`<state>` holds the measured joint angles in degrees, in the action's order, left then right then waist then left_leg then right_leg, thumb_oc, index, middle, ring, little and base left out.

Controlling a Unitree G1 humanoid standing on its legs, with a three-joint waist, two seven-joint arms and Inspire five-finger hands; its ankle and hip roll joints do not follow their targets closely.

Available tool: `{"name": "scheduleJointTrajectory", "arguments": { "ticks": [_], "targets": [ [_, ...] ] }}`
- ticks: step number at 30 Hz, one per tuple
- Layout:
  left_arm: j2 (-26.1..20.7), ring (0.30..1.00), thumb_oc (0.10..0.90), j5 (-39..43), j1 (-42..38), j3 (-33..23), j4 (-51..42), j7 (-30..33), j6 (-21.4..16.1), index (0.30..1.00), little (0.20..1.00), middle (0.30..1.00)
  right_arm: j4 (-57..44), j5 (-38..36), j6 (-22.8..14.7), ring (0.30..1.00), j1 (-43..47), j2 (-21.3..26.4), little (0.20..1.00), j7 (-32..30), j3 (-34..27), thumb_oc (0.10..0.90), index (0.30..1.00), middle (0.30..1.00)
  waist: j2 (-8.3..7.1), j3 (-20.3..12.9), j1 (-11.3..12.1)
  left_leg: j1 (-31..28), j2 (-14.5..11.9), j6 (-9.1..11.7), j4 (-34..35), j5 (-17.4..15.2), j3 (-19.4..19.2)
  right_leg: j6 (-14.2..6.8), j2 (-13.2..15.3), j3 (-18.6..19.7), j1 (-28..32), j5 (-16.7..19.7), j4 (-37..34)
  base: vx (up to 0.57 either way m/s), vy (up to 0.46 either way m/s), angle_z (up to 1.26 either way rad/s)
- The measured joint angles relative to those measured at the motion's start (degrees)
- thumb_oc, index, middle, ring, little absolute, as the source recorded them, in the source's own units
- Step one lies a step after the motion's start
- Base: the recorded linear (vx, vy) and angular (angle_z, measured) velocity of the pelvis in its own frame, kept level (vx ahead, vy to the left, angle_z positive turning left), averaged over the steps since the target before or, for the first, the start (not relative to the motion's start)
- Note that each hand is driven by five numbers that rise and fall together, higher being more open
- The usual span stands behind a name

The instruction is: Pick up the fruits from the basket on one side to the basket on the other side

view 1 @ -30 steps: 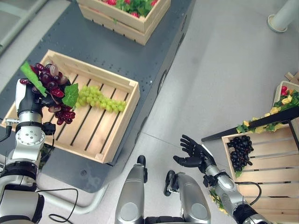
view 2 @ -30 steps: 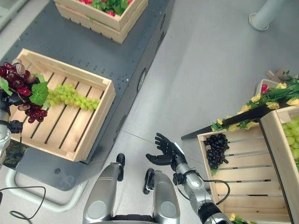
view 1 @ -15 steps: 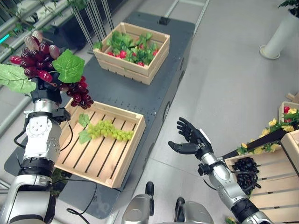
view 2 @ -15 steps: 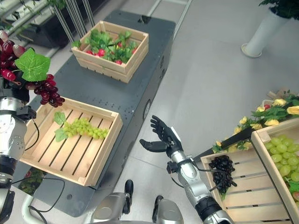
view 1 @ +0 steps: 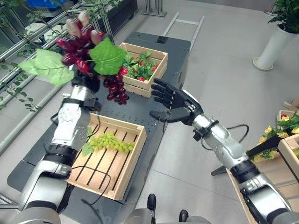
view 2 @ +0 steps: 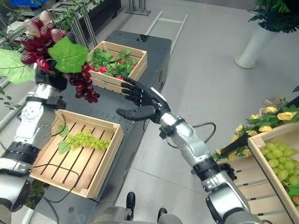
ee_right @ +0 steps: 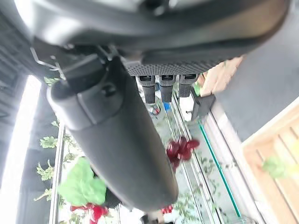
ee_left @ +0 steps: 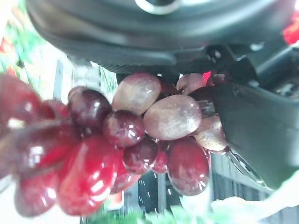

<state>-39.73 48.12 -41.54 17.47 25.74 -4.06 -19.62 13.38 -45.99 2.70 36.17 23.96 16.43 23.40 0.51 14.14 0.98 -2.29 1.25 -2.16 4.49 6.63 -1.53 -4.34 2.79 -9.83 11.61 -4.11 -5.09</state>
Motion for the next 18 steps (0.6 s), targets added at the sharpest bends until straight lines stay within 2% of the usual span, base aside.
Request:
{"name": "scheduleJointTrajectory", "arguments": {
  "ticks": [3,6,11,18],
  "targets": [
    [2.23,0.300,0.400,-0.02,-2.28,2.46,-0.04,-1.18,0.46,0.300,0.300,0.300,0.13,-3.60,3.99,0.900,3.49,0.40,0.900,0.22,1.36,0.800,0.900,0.900,-0.02,-0.01,-0.15,-0.03,0.06,-0.03,0.21,0.18,0.27,-0.05,-0.20,-0.06,0.02,0.04,0.00,-0.05,-0.062,0.02],
    [3.45,0.300,0.400,-0.02,-2.76,2.59,-0.24,-3.40,1.62,0.300,0.300,0.300,0.66,-7.01,6.48,0.900,5.80,0.41,0.900,0.72,1.62,0.800,0.900,0.900,-0.05,-0.03,-0.54,-0.05,0.02,0.00,0.29,0.22,0.24,-0.06,-0.23,-0.04,-0.01,0.05,0.00,-0.01,-0.036,-0.01],
    [4.06,0.300,0.400,0.01,-4.82,5.35,-0.01,-5.88,2.47,0.300,0.300,0.300,7.92,-14.48,10.23,0.900,11.88,0.30,0.900,0.78,1.64,0.800,0.900,0.900,-0.10,-0.06,-1.01,-0.19,-0.03,0.01,0.34,0.23,0.02,-0.05,-0.23,0.07,0.04,0.10,0.01,0.00,0.000,0.00],
    [5.68,0.300,0.400,0.01,-8.09,7.52,0.64,-7.62,3.42,0.300,0.300,0.300,12.36,-15.75,11.43,0.900,14.39,0.24,0.900,0.76,1.71,0.800,0.900,0.900,-0.16,-0.09,-1.77,-0.58,-0.04,0.01,0.53,0.23,-0.32,-0.11,-0.19,0.26,0.27,0.14,0.01,0.00,-0.001,-0.01]
  ]
}}
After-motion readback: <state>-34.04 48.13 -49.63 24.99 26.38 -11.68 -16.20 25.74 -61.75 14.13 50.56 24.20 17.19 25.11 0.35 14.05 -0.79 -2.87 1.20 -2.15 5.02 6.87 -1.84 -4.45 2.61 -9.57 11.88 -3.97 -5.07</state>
